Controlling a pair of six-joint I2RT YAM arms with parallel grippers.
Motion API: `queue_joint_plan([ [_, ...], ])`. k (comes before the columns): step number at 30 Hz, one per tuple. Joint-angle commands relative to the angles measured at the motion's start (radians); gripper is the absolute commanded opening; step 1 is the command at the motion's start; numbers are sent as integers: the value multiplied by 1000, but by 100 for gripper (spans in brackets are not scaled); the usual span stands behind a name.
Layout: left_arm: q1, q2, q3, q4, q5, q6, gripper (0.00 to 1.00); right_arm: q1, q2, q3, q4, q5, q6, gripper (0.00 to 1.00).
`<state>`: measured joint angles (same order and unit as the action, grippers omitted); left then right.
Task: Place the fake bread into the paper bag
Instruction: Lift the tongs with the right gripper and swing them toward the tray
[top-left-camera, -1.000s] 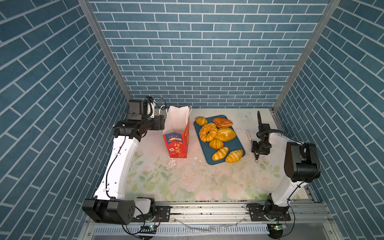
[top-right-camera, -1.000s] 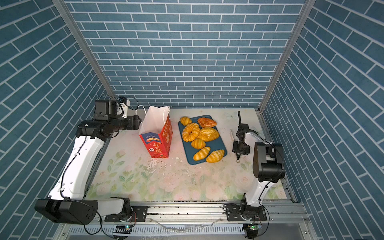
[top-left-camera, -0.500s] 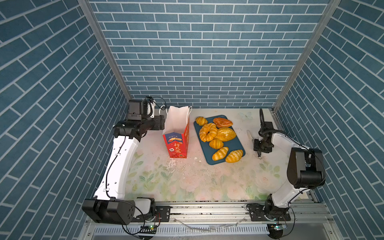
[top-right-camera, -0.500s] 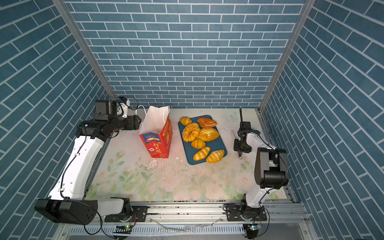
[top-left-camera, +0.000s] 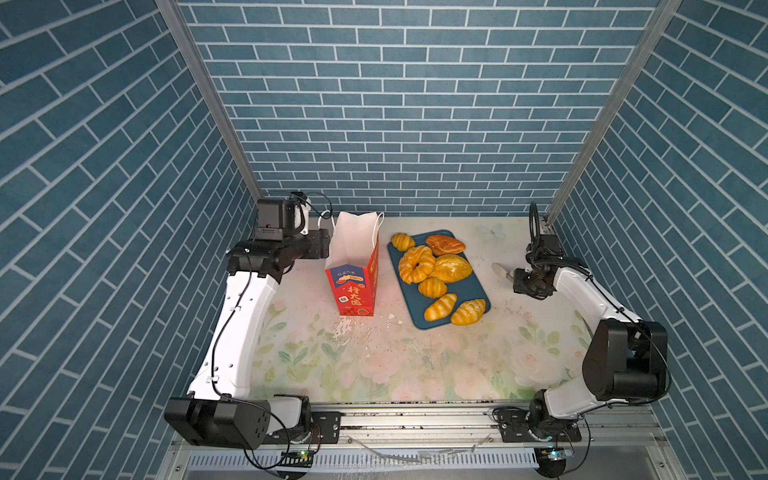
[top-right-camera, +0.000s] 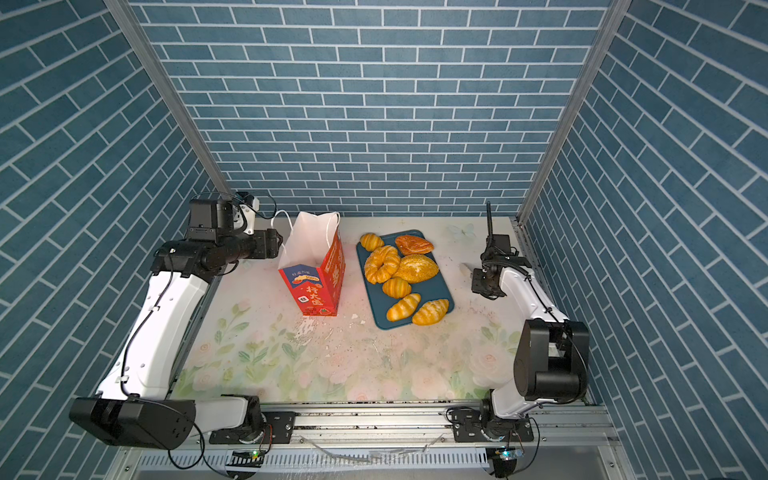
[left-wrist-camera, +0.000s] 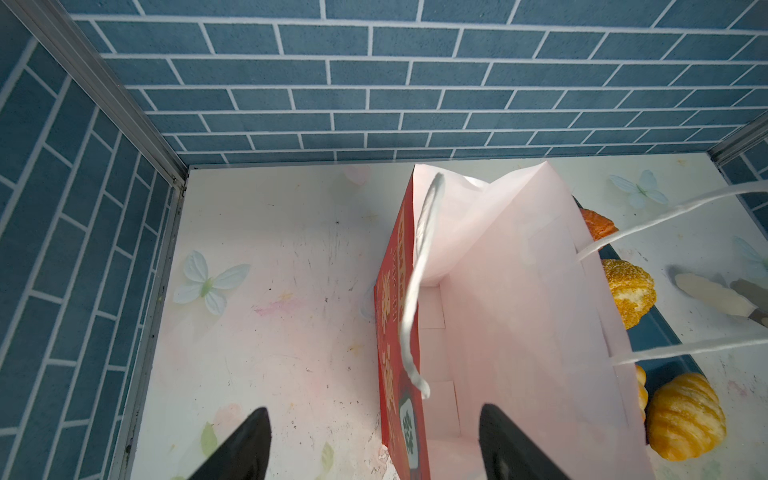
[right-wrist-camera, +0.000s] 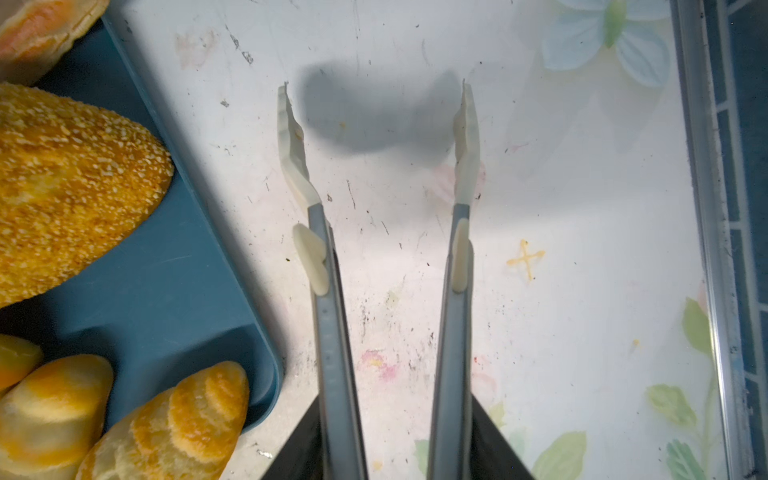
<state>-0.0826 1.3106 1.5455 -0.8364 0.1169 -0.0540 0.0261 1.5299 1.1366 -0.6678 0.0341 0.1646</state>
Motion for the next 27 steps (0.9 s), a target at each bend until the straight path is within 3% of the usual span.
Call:
queue_joint_plan([
  [1, 6, -17, -8, 9, -3, -3, 80, 8, -47, 23, -25, 19, -45, 47],
  [6, 7, -14, 0, 8, -4, -2, 80, 21, -98, 68, -91, 13, -54, 47],
  [13, 6, -16, 15, 7, -17, 8, 80, 27, -132, 192, -355, -90, 0, 47],
  [19, 6, -12, 14, 14, -13, 10, 80, 38, -213, 194, -506, -192, 63, 47],
  [27, 6, -8, 6, 27, -4, 9, 80, 130, -276, 184, -671, -214, 126, 46],
])
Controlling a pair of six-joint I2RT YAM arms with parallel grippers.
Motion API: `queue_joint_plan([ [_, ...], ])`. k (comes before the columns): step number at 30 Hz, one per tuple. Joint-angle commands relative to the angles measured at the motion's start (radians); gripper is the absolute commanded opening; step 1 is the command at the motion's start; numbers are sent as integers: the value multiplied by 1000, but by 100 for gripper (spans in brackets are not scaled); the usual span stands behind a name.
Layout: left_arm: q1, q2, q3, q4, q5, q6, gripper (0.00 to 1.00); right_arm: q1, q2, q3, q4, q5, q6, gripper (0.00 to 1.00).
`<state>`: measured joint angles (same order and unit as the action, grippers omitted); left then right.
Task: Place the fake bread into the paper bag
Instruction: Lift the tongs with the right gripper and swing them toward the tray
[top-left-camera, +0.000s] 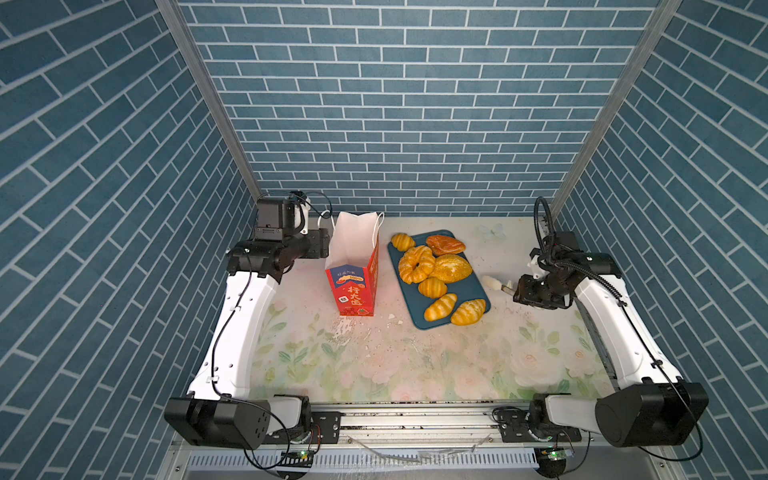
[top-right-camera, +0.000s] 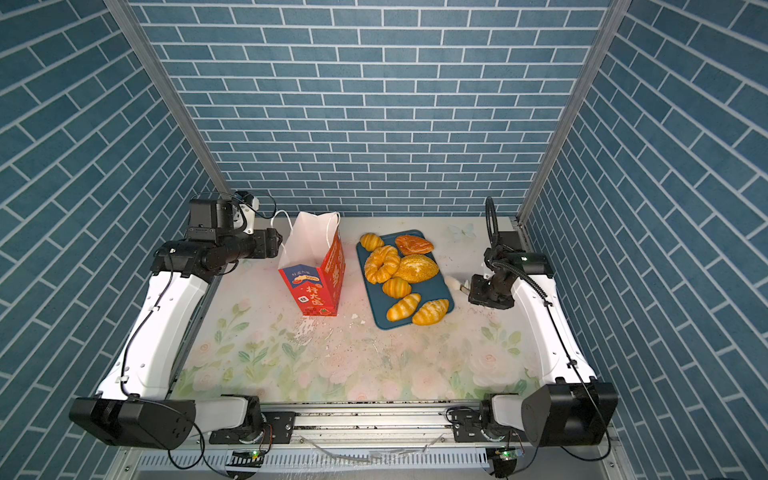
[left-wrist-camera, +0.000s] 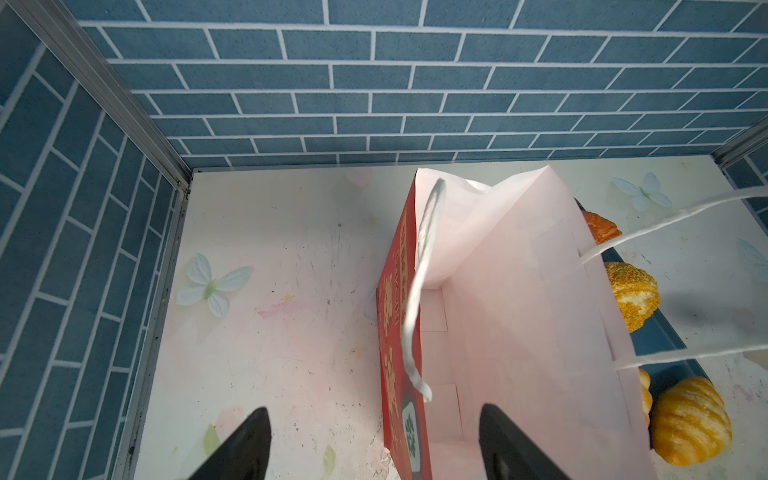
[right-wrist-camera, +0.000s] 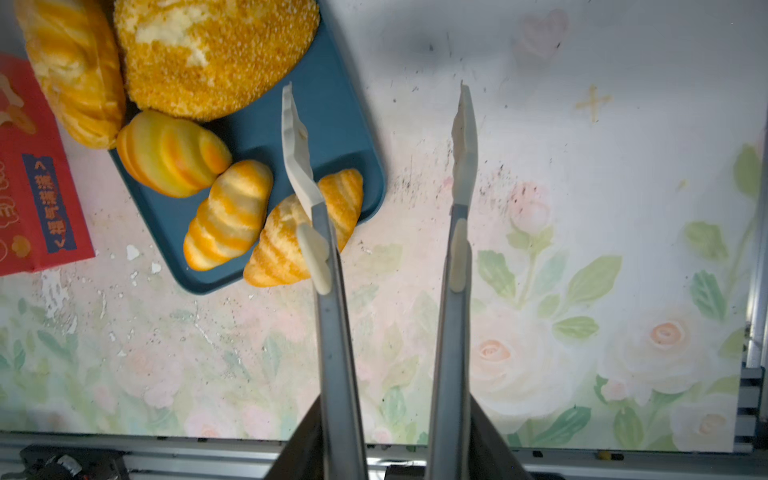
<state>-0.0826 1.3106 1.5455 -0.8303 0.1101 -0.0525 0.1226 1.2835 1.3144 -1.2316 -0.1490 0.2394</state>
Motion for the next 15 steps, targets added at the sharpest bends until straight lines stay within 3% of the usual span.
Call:
queue_joint_plan([
  [1, 6, -8, 3, 25, 6, 6, 80, 51, -34, 4, -125, -31, 56, 47],
  [8, 6, -10, -13, 37, 11, 4, 80, 118, -70, -5, -204, -66, 102, 46],
  [15, 6, -20, -25, 46, 19, 1, 80, 149, -56, -34, -173, -92, 119, 46],
])
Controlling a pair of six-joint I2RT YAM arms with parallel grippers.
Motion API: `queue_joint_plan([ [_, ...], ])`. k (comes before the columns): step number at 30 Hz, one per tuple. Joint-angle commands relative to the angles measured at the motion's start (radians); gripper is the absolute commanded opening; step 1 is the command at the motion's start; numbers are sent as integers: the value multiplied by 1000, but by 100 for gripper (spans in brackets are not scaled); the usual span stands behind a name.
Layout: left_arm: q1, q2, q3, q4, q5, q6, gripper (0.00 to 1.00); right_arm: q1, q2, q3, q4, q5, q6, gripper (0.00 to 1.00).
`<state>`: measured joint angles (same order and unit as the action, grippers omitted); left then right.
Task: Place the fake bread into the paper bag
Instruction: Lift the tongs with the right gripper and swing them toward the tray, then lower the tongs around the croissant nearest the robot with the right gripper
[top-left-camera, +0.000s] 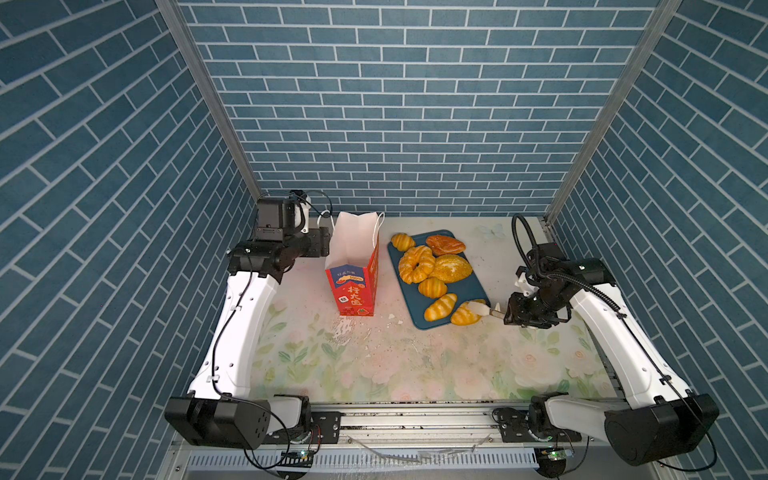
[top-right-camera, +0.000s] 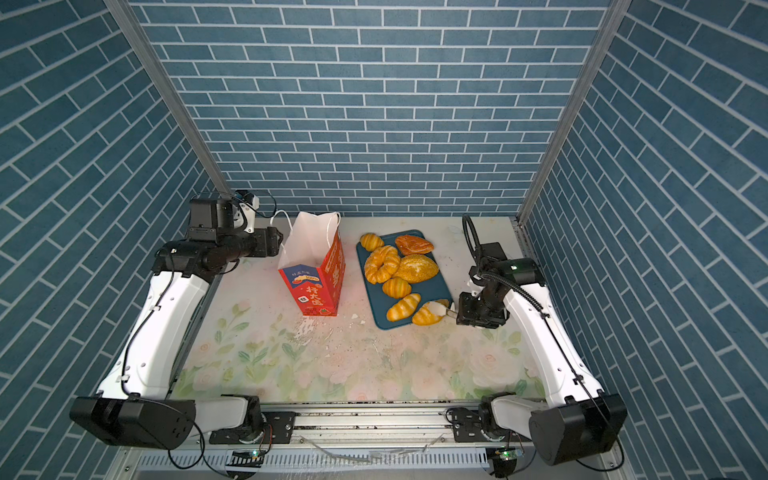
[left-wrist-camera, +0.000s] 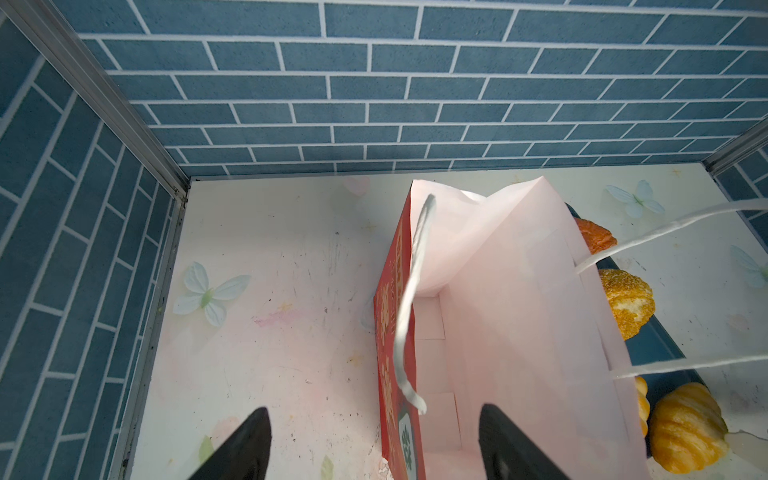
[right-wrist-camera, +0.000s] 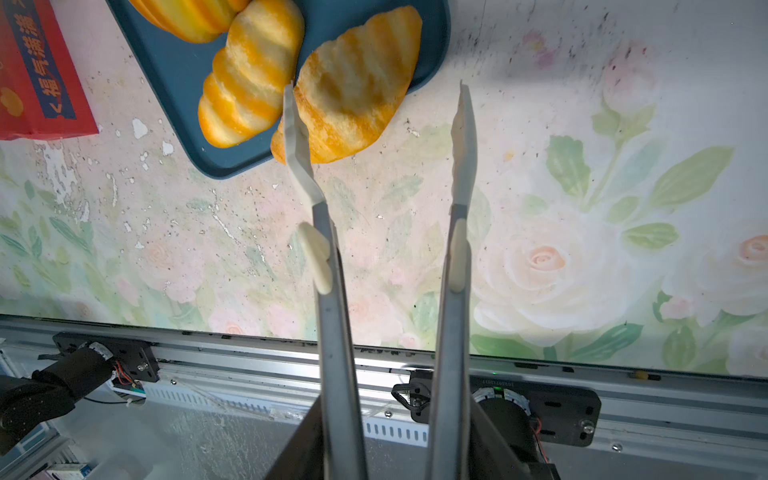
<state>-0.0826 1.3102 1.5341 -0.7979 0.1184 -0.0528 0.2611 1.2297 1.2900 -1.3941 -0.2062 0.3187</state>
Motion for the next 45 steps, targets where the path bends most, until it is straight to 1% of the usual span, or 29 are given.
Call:
queue_joint_plan([
  [1, 6, -21, -16, 12, 10, 1, 80, 16, 3, -15, 2, -46, 43, 46],
  [10, 6, -34, -25, 7, -5, 5, 80, 64, 66, -26, 78, -76, 64, 46],
  [17, 6, -35, -32, 7, -10, 5, 80, 67, 106, -38, 126, -83, 68, 44],
  [26, 6, -33, -37, 9, -15, 5, 80, 68, 121, -47, 153, -70, 66, 36],
  [29, 6, -35, -37, 9, -17, 6, 80, 67, 117, -36, 150, -45, 64, 33],
  [34, 6, -34, -38, 9, -23, 8, 80, 68, 103, 16, 144, 42, 34, 28],
  [38, 6, -38, -37, 7, -26, 8, 80, 67, 105, 60, 158, 78, -3, 24],
  [41, 6, -40, -40, 5, -33, 11, 80, 67, 111, 77, 178, 97, -42, 24],
  [45, 6, -39, -42, 5, -33, 10, 80, 67, 149, 60, 235, 99, -106, 24],
])
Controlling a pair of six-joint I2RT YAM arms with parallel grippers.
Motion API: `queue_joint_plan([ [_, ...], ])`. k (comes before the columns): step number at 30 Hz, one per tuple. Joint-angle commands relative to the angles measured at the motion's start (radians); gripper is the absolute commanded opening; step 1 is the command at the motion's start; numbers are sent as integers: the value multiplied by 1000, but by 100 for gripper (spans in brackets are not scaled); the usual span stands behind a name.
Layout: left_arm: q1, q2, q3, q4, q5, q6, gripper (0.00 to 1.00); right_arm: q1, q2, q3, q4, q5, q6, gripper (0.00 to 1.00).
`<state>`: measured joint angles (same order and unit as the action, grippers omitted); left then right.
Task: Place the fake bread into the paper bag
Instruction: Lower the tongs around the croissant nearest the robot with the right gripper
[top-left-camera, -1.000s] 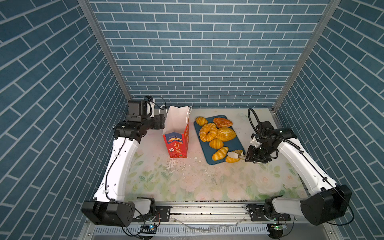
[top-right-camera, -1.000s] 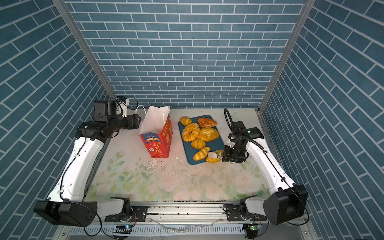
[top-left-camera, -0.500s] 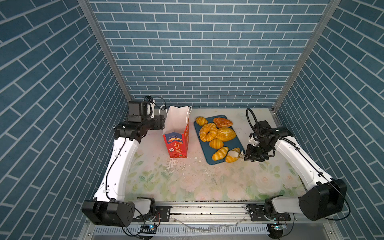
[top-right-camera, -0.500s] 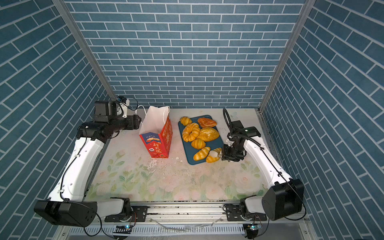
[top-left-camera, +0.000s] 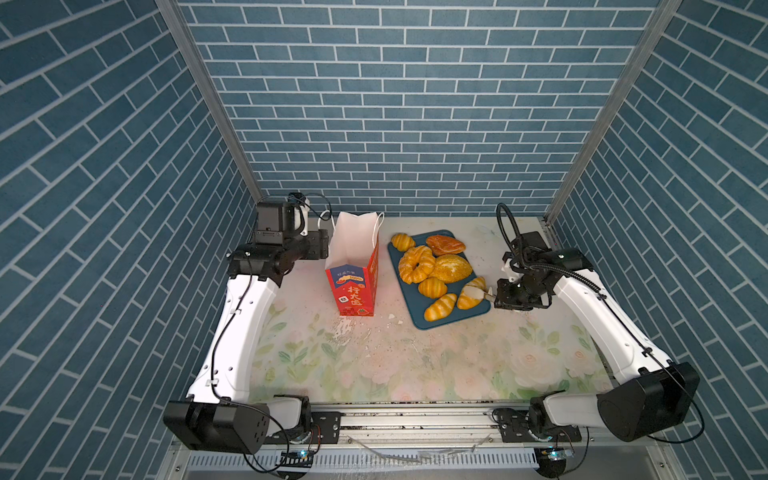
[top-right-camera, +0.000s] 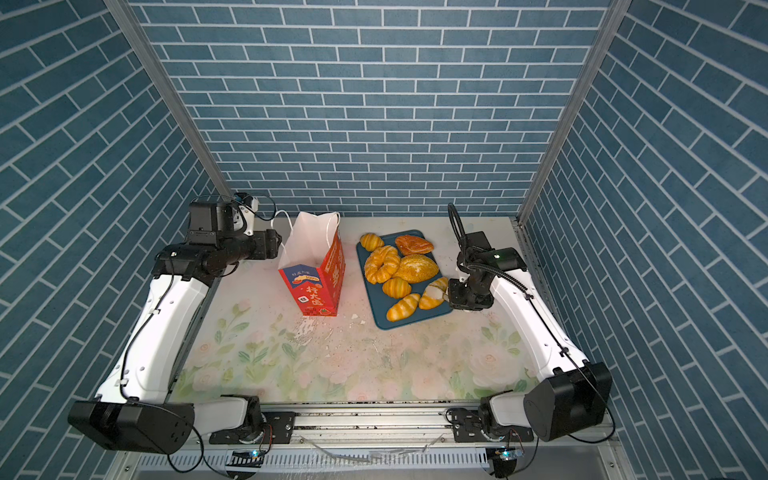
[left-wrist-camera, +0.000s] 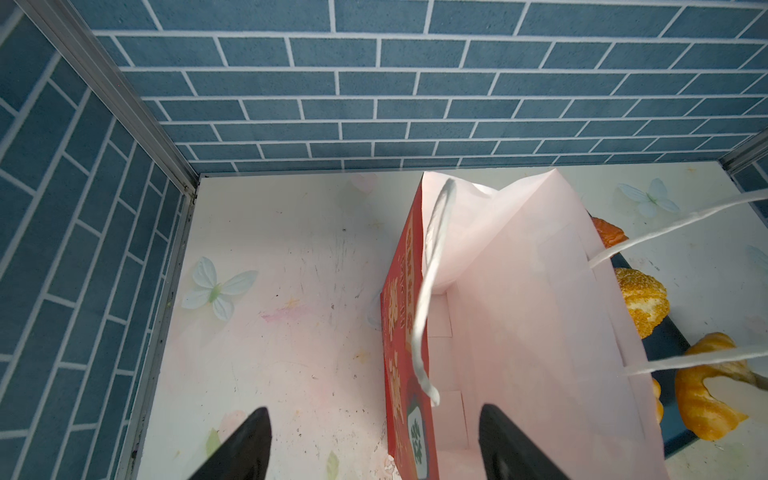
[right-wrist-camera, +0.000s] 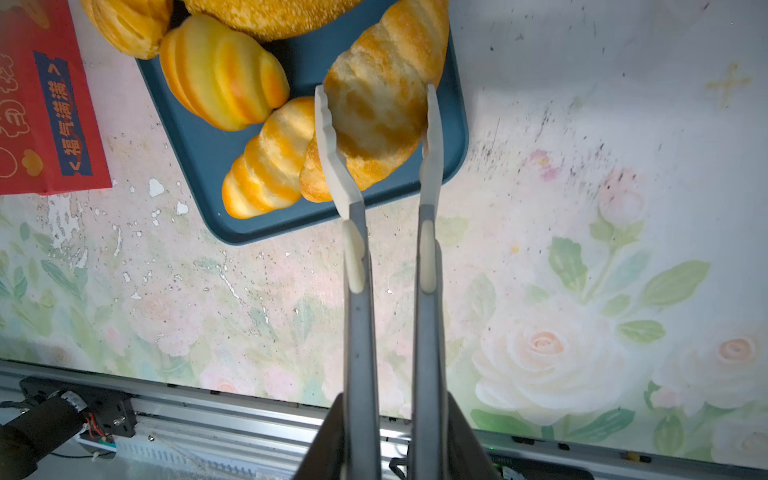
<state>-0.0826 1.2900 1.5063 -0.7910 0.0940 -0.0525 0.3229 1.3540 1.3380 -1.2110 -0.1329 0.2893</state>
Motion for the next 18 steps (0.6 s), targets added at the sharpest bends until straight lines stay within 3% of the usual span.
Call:
queue_joint_plan([
  [1, 6, -17, -13, -3, -7, 8, 80, 5, 35, 2, 75, 19, -92, 24],
  [5, 6, -15, -8, -8, -5, 7, 80, 5, 71, -41, 135, 17, -119, 28],
  [12, 6, -20, -7, -13, -8, 3, 80, 5, 79, -72, 159, 35, -70, 51],
  [18, 6, -12, 3, -16, -5, 2, 80, 7, 103, -65, 183, 18, -37, 50],
])
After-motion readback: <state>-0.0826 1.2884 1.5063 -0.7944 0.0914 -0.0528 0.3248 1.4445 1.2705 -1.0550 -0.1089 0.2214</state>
